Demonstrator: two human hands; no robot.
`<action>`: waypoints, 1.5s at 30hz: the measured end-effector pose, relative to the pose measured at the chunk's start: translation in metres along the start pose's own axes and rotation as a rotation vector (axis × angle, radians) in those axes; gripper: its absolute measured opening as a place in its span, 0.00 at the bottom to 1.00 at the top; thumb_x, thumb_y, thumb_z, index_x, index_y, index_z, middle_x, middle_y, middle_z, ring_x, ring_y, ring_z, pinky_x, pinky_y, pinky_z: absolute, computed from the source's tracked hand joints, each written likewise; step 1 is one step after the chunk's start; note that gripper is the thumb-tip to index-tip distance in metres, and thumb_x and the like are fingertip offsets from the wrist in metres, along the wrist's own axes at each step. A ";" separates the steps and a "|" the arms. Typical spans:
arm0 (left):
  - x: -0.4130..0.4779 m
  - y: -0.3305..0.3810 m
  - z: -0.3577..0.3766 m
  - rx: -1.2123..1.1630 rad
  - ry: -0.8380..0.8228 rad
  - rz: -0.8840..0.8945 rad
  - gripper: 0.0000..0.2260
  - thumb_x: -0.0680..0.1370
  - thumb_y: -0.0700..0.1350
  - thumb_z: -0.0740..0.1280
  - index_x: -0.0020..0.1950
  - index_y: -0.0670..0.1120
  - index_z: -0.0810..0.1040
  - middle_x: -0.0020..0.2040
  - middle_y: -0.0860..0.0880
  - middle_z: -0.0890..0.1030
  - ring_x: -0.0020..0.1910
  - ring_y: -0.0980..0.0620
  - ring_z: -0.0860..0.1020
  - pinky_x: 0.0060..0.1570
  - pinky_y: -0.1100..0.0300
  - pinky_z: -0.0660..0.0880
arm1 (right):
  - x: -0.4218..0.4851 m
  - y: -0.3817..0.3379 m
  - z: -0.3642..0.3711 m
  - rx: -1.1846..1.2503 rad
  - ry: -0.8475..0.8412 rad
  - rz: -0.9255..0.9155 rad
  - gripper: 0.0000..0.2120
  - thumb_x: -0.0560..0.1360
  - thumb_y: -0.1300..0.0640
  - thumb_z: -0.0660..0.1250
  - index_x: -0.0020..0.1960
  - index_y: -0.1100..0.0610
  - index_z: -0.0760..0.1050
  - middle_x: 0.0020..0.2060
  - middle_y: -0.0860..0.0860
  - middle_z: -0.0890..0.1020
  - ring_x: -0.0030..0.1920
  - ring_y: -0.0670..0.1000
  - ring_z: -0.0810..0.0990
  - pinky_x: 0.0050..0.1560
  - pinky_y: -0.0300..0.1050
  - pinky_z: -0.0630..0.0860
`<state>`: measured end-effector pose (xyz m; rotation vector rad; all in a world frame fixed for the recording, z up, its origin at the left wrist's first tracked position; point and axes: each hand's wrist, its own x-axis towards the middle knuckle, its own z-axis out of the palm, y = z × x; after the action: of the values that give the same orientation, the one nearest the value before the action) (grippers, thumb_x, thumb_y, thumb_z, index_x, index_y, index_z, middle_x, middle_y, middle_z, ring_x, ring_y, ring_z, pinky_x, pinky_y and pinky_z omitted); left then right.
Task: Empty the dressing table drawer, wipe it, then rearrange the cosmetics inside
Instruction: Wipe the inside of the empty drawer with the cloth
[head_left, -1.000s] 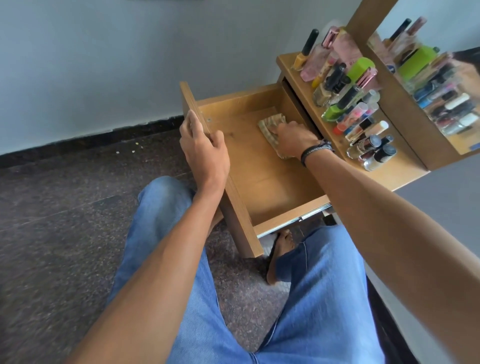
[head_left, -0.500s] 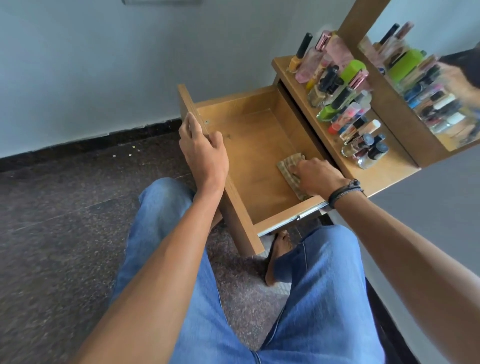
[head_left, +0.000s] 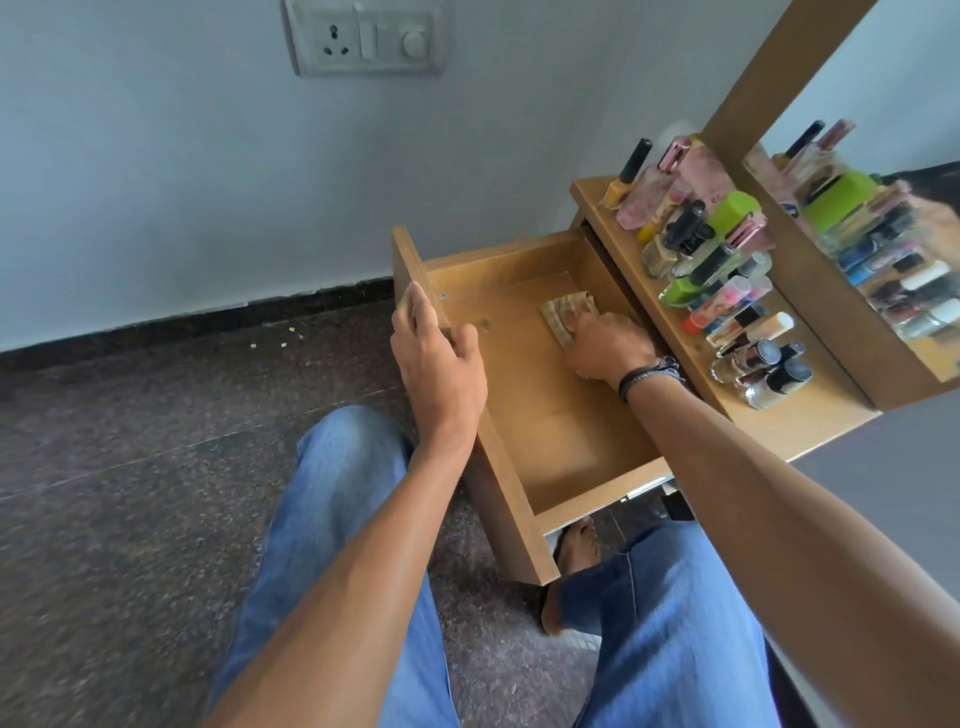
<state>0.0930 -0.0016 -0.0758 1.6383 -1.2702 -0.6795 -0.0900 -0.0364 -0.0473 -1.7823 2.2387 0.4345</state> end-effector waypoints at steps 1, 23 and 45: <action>0.000 0.000 -0.001 -0.003 0.001 -0.004 0.28 0.81 0.39 0.61 0.80 0.39 0.59 0.79 0.44 0.63 0.75 0.48 0.63 0.65 0.69 0.58 | 0.010 -0.001 0.000 0.003 -0.007 -0.003 0.25 0.81 0.58 0.60 0.77 0.52 0.64 0.69 0.60 0.75 0.68 0.63 0.73 0.59 0.55 0.74; 0.008 -0.003 -0.003 -0.087 0.013 -0.078 0.27 0.80 0.43 0.59 0.80 0.44 0.62 0.77 0.50 0.66 0.74 0.50 0.67 0.71 0.50 0.69 | 0.032 -0.101 0.045 0.025 -0.082 -0.333 0.28 0.75 0.46 0.47 0.75 0.39 0.60 0.78 0.50 0.63 0.77 0.62 0.61 0.65 0.64 0.66; 0.007 -0.003 -0.007 -0.078 -0.002 -0.041 0.27 0.80 0.42 0.59 0.80 0.42 0.61 0.77 0.47 0.65 0.70 0.48 0.69 0.67 0.56 0.70 | -0.126 -0.051 0.040 0.029 -0.273 -0.358 0.30 0.80 0.65 0.58 0.80 0.49 0.62 0.82 0.57 0.56 0.67 0.60 0.77 0.73 0.55 0.67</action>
<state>0.1023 -0.0062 -0.0752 1.6040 -1.2004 -0.7469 -0.0122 0.0815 -0.0413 -1.9234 1.6936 0.5288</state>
